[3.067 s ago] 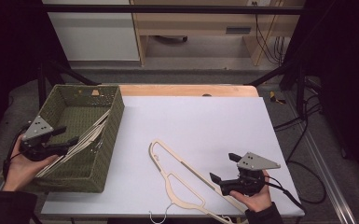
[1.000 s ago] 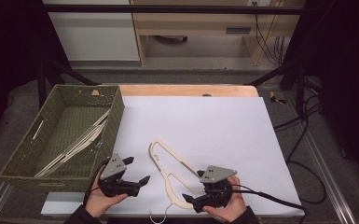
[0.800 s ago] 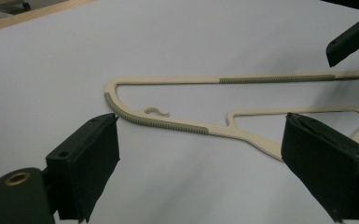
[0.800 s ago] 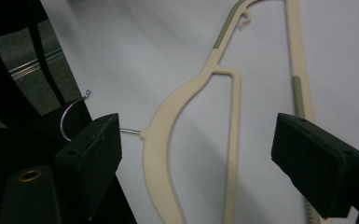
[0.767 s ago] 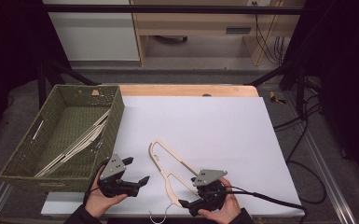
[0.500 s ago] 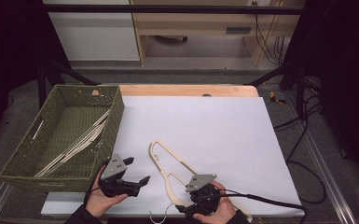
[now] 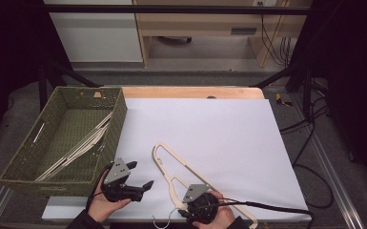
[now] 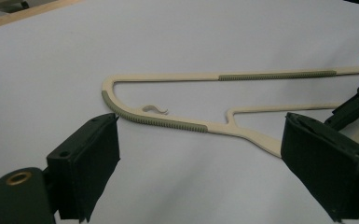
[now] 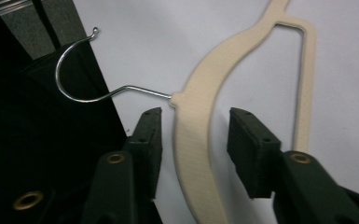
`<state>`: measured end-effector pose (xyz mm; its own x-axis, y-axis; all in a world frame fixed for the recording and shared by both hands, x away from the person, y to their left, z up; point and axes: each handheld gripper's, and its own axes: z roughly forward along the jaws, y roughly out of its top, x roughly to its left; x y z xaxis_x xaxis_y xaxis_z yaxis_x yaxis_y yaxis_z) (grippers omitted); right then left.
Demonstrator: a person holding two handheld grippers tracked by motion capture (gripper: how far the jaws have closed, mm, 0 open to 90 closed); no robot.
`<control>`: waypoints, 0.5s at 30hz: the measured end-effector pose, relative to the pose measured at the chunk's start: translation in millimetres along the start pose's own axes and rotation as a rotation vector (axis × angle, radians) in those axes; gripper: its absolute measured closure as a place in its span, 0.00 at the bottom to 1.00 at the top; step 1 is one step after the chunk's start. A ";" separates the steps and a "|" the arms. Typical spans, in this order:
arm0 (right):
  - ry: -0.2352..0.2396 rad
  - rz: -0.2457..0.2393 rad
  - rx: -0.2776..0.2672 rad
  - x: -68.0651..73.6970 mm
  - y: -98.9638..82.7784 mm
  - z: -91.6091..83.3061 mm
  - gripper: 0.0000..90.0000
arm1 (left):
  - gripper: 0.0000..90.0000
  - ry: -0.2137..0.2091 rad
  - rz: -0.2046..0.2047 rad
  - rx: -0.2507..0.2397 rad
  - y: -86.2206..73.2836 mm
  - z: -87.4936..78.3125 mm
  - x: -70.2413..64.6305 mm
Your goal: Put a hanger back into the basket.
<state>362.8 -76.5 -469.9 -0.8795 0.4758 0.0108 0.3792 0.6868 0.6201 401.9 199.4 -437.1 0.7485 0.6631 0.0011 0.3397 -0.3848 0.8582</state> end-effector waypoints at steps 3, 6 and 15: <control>0.005 -0.011 0.000 1.7 0.6 0.8 0.69 | 0.13 -0.001 -0.001 -0.001 0.1 0.4 -0.9; 0.007 -0.026 0.011 2.9 1.3 0.8 0.73 | 0.13 -0.001 -0.001 -0.001 0.3 0.5 -1.3; 0.025 -0.016 0.022 -0.7 3.0 1.7 0.80 | 0.13 -0.007 0.014 0.004 0.8 2.0 -3.2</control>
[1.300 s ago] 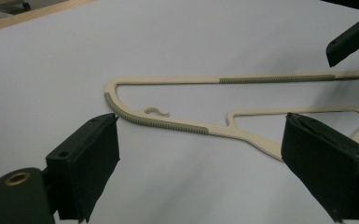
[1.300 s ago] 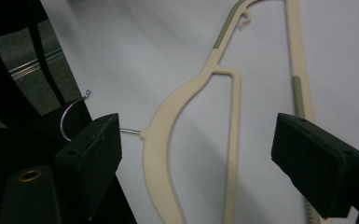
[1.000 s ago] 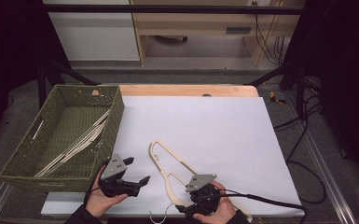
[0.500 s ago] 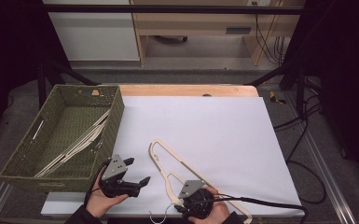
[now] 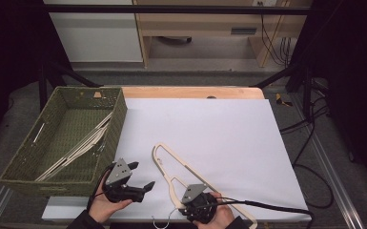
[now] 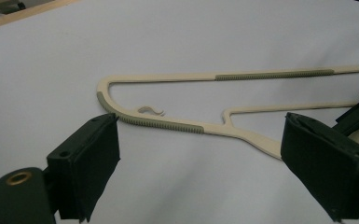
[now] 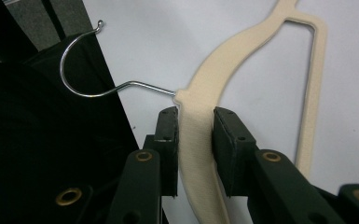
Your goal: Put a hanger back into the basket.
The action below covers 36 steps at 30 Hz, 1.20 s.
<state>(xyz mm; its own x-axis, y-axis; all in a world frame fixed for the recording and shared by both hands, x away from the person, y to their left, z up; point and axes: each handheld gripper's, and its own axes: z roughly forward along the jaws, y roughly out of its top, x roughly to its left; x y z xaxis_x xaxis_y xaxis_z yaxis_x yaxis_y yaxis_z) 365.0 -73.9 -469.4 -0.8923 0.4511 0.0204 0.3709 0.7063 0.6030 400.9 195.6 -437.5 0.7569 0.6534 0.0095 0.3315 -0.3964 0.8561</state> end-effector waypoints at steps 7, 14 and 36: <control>0.012 0.031 0.002 -2.2 0.6 -1.1 0.81 | 0.13 -0.010 0.011 0.003 0.0 0.0 -0.5; 0.010 0.042 0.005 -2.7 1.7 -3.3 0.81 | 0.13 -0.035 0.041 0.006 0.7 -0.1 -2.5; 0.028 0.040 -0.100 -14.1 4.6 -29.4 1.00 | 0.18 -0.113 0.318 0.143 3.0 29.2 -23.7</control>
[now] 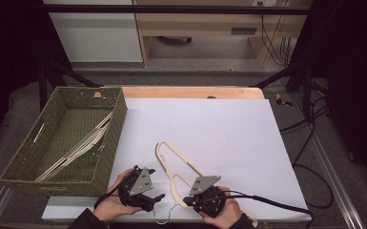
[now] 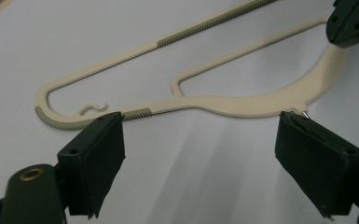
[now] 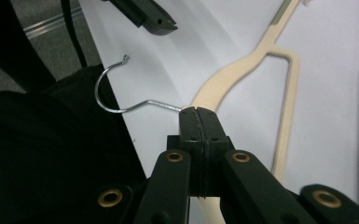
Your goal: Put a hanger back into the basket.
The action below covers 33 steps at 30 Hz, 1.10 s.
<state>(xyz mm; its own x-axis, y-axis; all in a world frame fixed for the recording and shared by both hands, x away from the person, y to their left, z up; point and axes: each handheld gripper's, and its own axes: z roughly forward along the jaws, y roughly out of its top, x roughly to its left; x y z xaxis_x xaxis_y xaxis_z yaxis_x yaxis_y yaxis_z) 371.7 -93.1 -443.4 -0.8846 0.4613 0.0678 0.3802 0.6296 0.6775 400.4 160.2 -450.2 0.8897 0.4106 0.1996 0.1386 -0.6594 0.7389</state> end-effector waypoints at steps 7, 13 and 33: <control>-0.009 0.001 0.033 1.9 -6.0 17.8 0.77 | 0.19 0.007 -0.132 -0.058 -4.2 -7.1 8.7; -0.024 -0.023 0.064 4.3 -10.2 28.2 0.74 | 0.19 0.021 -0.176 -0.070 -4.3 -9.5 10.8; 0.008 0.032 0.089 -0.6 -7.0 26.5 0.81 | 0.19 -0.002 -0.186 -0.083 -2.6 -9.8 7.9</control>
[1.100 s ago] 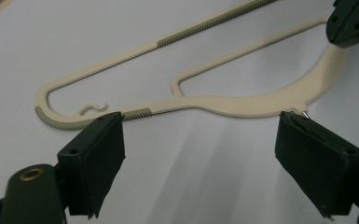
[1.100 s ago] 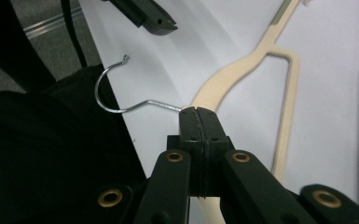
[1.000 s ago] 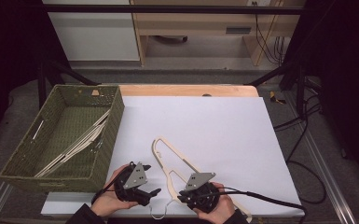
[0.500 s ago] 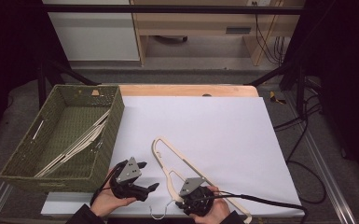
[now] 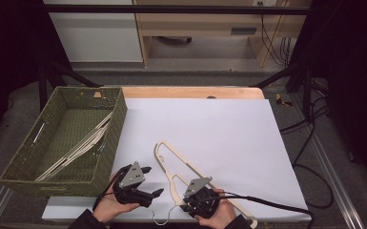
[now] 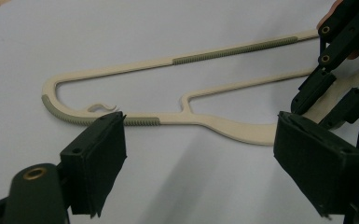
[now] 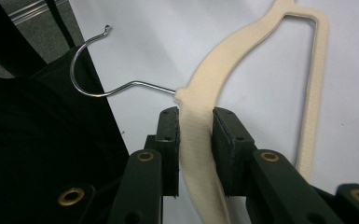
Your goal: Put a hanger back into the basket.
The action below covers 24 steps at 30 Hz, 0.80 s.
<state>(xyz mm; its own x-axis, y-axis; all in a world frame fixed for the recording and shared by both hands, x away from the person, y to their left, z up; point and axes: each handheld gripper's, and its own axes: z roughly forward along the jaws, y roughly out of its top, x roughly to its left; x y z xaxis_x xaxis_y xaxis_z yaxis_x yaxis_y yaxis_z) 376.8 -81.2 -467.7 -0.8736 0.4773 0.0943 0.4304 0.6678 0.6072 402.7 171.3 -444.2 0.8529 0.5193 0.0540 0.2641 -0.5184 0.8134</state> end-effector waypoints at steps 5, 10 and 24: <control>-0.010 -0.030 0.000 0.9 -0.9 -0.3 0.80 | 0.19 -0.001 0.007 0.005 -0.1 0.6 -1.1; -0.034 -0.075 -0.015 5.9 -3.8 1.0 0.77 | 0.19 0.000 0.005 0.004 -0.4 0.4 -0.7; -0.109 0.025 -0.106 -2.3 -39.3 -50.4 0.62 | 0.19 0.002 -0.011 -0.010 -1.4 -1.2 -0.8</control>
<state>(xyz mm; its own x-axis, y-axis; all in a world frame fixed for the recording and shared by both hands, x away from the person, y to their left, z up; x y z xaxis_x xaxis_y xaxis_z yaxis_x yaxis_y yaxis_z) 350.4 -137.3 -452.0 -0.8308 0.5560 0.0273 0.4201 0.5940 0.6861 401.2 172.4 -444.6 0.8492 0.5261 0.0459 0.2689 -0.5057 0.8197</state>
